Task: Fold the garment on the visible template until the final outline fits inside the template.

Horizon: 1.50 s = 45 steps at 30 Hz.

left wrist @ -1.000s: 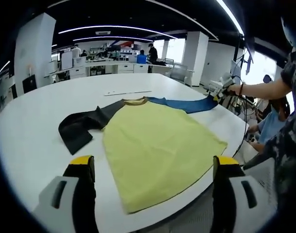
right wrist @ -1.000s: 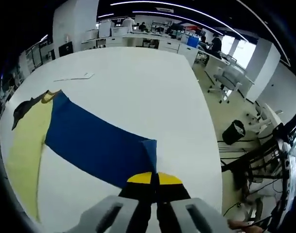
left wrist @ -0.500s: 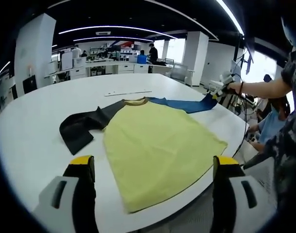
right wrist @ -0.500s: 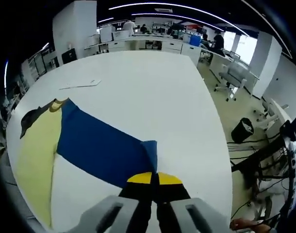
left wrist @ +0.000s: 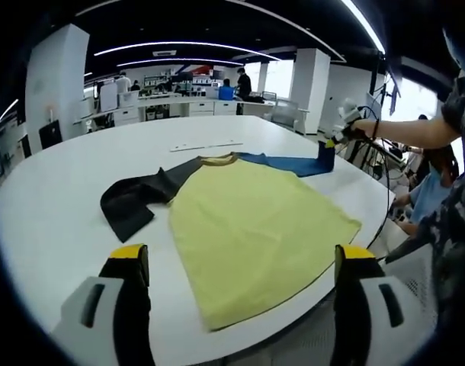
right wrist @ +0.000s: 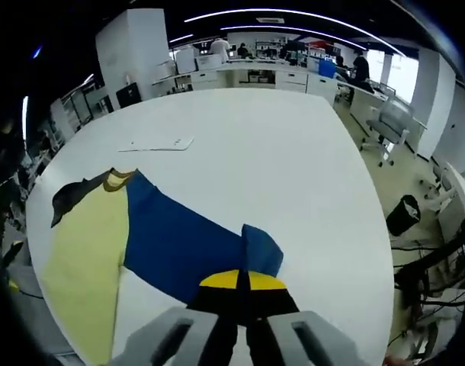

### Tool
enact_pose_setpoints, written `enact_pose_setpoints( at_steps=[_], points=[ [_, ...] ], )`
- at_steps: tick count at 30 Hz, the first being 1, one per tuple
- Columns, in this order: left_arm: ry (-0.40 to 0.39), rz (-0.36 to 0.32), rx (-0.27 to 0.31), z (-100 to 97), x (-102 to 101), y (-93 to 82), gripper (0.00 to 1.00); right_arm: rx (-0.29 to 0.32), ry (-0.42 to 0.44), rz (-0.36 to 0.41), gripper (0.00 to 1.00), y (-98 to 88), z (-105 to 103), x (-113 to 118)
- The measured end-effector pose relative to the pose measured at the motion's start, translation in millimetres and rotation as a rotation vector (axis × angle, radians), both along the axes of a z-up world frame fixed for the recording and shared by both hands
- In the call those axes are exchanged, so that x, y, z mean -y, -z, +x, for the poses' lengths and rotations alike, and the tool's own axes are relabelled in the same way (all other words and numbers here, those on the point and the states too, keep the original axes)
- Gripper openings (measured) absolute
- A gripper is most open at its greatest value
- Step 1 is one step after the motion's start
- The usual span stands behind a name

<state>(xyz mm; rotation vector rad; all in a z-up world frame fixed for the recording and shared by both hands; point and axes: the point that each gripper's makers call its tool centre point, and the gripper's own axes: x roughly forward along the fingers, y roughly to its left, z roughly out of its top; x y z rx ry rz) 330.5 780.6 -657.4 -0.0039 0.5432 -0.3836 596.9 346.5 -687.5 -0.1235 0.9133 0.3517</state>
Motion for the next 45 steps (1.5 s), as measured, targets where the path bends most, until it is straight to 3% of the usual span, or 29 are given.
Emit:
enact_pose_setpoints(
  at_steps=[24, 36, 45],
  points=[
    [-0.013, 0.020, -0.022, 0.0, -12, 7.8, 0.99, 0.005, -0.155, -0.018, 0.00, -4.9, 41, -75],
    [-0.014, 0.022, -0.022, 2.9, -15, 6.4, 0.99, 0.013, -0.246, -0.051, 0.00, -12.8, 45, -113],
    [-0.007, 0.008, -0.024, 5.5, -12, 6.6, 0.99, 0.018, -0.289, -0.020, 0.00, -18.0, 41, -147]
  ],
)
